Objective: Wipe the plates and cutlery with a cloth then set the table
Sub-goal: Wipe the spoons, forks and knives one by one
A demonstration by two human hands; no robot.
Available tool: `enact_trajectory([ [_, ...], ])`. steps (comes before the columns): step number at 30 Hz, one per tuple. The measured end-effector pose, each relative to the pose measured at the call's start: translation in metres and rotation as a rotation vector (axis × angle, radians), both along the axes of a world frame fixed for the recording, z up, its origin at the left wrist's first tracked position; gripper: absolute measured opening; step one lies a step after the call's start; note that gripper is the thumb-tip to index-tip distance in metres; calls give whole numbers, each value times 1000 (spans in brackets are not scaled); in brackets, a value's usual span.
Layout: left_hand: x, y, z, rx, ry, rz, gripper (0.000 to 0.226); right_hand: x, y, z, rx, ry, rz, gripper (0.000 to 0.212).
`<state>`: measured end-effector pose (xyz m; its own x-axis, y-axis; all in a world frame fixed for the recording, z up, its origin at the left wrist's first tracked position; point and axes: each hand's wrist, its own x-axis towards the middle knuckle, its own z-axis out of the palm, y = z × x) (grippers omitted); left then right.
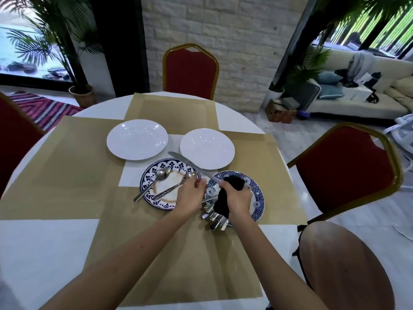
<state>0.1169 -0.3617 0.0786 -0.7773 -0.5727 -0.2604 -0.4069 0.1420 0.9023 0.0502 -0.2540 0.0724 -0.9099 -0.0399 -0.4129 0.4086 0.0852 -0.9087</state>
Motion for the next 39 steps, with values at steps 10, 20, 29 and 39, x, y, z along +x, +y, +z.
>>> enact_trajectory([
  [10,-18,12,-5,412,99,180,6,32,27,-15,50,49,156,22],
  [20,-12,21,-21,214,-65,-167,20,-7,76,-14,360,310,266,27],
  [29,-9,40,-33,1,-158,-354,26,-14,75,-35,733,691,466,29],
  [39,-7,43,-41,-108,-187,-443,29,-56,94,-40,766,463,235,27],
])
